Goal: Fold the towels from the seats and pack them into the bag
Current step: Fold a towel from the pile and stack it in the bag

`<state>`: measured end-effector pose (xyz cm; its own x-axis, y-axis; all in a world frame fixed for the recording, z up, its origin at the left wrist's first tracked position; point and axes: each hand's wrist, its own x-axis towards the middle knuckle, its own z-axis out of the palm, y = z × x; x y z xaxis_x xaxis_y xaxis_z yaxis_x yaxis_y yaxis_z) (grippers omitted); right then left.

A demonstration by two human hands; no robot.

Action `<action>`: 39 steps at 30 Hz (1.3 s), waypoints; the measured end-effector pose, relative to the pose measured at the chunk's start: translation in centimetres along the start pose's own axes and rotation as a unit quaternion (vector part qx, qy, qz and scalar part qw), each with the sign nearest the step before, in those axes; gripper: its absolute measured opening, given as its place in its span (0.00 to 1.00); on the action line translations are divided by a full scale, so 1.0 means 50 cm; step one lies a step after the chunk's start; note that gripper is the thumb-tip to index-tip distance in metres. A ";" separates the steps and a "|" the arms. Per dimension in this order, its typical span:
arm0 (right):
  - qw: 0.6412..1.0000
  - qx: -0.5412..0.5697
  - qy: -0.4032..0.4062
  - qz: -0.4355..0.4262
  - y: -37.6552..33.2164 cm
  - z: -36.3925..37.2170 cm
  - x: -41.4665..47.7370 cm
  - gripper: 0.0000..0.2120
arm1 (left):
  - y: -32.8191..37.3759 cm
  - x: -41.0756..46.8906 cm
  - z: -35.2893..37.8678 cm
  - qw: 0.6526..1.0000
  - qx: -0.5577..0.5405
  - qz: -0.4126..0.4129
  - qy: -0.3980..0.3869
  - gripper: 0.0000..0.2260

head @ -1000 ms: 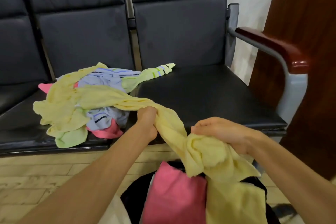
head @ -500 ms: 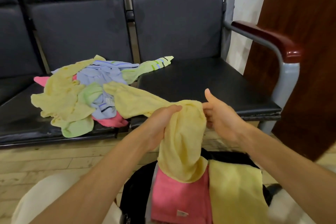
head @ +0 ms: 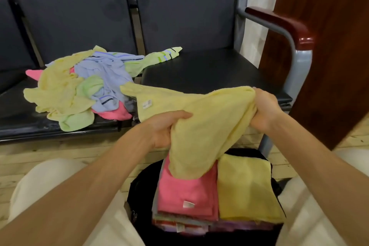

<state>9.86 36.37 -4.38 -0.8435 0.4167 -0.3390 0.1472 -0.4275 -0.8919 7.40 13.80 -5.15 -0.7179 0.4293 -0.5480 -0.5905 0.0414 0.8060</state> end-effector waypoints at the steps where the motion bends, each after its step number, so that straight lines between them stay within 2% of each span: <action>1: 1.000 -0.010 0.004 0.016 0.006 -0.007 0.015 0.09 | -0.002 -0.002 0.002 1.000 0.002 0.004 0.009 0.10; 2: 0.999 0.001 -0.008 0.037 0.015 -0.020 0.026 0.09 | -0.007 0.000 0.003 1.000 0.003 0.010 0.015 0.12; 5: 0.994 0.036 -0.005 0.104 0.032 -0.052 0.053 0.25 | -0.013 0.001 0.011 0.999 0.006 0.036 0.020 0.13; 7: 0.995 -0.009 -0.032 0.094 0.019 -0.049 0.042 0.28 | -0.012 0.001 0.012 0.999 0.003 0.045 0.008 0.13; 10: 0.973 -0.144 -0.148 0.100 -0.004 -0.049 0.014 0.36 | -0.003 0.002 0.009 0.998 -0.036 0.058 -0.008 0.14; 11: 0.961 -0.202 -0.167 0.093 -0.006 -0.054 0.005 0.35 | 0.001 0.001 0.007 0.996 -0.054 0.066 -0.001 0.15; 13: 0.937 -0.312 -0.141 0.069 0.008 -0.062 0.001 0.25 | 0.006 0.003 -0.002 0.992 -0.085 0.090 0.022 0.16; 15: 0.913 -0.383 -0.130 0.047 0.023 -0.065 -0.002 0.18 | 0.007 0.005 -0.008 0.988 -0.100 0.107 0.040 0.12; 17: 0.903 -0.404 -0.139 0.044 0.030 -0.066 -0.003 0.17 | 0.005 0.009 -0.008 0.993 -0.075 0.089 0.035 0.08; 20: 0.882 -0.452 -0.132 0.021 0.024 -0.067 -0.008 0.16 | -0.004 0.008 -0.008 0.999 0.009 0.041 -0.013 0.08; 23: 0.901 -0.404 -0.157 0.001 0.016 -0.076 -0.009 0.16 | -0.025 0.018 -0.024 0.996 0.083 0.005 -0.029 0.15; 27: 0.962 -0.211 -0.172 0.001 0.001 -0.079 0.005 0.18 | -0.048 0.020 -0.052 0.975 0.222 -0.029 -0.008 0.17; 30: 0.983 -0.106 -0.150 0.026 -0.008 -0.075 0.006 0.19 | -0.055 0.010 -0.062 0.964 0.263 -0.033 -0.030 0.13; 35: 0.984 -0.118 -0.132 0.038 -0.002 -0.065 -0.006 0.18 | -0.043 0.001 -0.043 0.977 0.211 0.031 -0.012 0.15; 39: 0.971 -0.157 -0.166 0.067 -0.001 -0.065 -0.011 0.19 | -0.015 -0.008 -0.026 0.987 0.115 0.107 0.039 0.16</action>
<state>11.99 38.79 -5.12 -0.9181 0.0710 -0.3900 0.3738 -0.1724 -0.9113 7.64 12.43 -5.82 -0.8490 0.3796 -0.3677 -0.3291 0.1646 0.9298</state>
